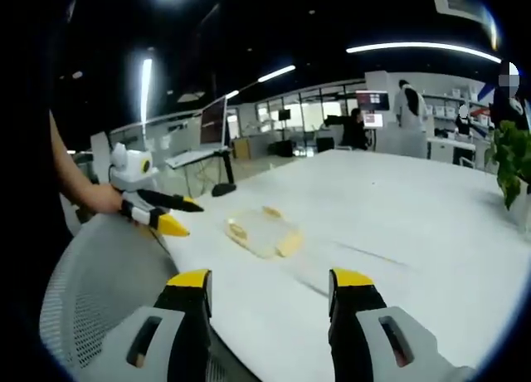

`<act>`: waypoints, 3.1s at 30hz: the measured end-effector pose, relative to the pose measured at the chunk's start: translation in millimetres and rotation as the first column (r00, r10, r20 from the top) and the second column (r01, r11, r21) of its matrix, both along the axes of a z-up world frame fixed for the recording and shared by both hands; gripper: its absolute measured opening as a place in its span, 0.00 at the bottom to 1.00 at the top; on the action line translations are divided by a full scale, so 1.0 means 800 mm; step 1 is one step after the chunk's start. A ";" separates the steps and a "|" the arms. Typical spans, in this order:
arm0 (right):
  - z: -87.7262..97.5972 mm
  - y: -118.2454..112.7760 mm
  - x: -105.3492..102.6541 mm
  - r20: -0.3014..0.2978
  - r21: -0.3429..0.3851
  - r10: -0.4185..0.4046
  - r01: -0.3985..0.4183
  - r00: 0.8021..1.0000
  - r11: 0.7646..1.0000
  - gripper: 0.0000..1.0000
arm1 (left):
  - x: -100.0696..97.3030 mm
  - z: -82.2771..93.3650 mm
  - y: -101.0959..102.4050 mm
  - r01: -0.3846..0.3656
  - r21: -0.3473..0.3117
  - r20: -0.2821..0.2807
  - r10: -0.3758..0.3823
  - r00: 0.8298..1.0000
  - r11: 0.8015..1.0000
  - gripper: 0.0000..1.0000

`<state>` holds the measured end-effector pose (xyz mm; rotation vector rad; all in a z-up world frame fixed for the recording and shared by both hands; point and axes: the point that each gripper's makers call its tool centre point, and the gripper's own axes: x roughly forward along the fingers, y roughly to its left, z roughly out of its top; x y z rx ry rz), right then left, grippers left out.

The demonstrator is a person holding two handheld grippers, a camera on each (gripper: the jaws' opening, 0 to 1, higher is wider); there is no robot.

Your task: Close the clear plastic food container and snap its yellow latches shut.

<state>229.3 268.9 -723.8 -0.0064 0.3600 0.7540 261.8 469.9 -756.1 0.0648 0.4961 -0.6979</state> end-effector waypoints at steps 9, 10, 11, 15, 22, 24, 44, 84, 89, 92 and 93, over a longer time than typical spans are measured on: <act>-0.006 0.002 -0.002 -0.018 -0.024 0.020 -0.020 1.000 0.999 0.53 | 0.002 0.001 0.001 -0.008 -0.011 -0.004 0.008 1.000 1.000 0.65; -0.006 0.001 -0.002 -0.019 -0.026 0.019 -0.019 1.000 0.999 0.52 | 0.002 0.001 0.001 -0.009 -0.011 -0.005 0.009 1.000 1.000 0.65; -0.005 0.000 -0.001 -0.019 -0.025 0.016 -0.017 1.000 1.000 0.52 | 0.002 0.002 0.001 -0.010 -0.014 -0.004 0.010 1.000 1.000 0.65; -0.003 -0.002 -0.001 -0.019 -0.011 0.015 -0.015 1.000 1.000 0.52 | 0.003 0.005 -0.002 -0.004 -0.017 -0.011 0.004 1.000 1.000 0.63; 0.007 0.003 0.000 -0.019 0.055 0.028 -0.027 0.999 0.998 0.57 | 0.005 0.018 -0.007 0.007 -0.058 0.007 -0.007 1.000 0.998 0.64; 0.007 0.001 0.001 -0.020 0.061 0.022 -0.021 1.000 0.998 0.57 | 0.005 0.017 -0.008 0.007 -0.057 0.006 -0.007 1.000 0.998 0.64; 0.026 -0.003 0.007 0.028 0.082 0.019 -0.021 0.999 0.996 0.53 | 0.007 0.023 -0.008 0.015 -0.049 0.030 -0.013 0.999 0.999 0.66; 0.080 0.044 0.062 0.065 0.160 -0.014 0.004 0.998 0.987 0.55 | 0.040 0.057 0.002 0.007 -0.147 0.071 0.004 0.997 0.989 0.67; 0.075 0.052 0.070 0.064 0.146 -0.007 -0.003 0.998 0.989 0.54 | 0.049 0.059 0.011 0.014 -0.145 0.069 -0.004 0.998 0.989 0.66; 0.074 0.057 0.075 0.065 0.142 -0.004 -0.005 0.998 0.990 0.54 | 0.053 0.059 0.016 0.011 -0.150 0.065 -0.001 0.998 0.989 0.66; 0.073 0.058 0.077 0.066 0.139 -0.002 -0.008 0.998 0.990 0.53 | 0.054 0.058 0.016 0.016 -0.147 0.063 -0.007 0.998 0.989 0.65</act>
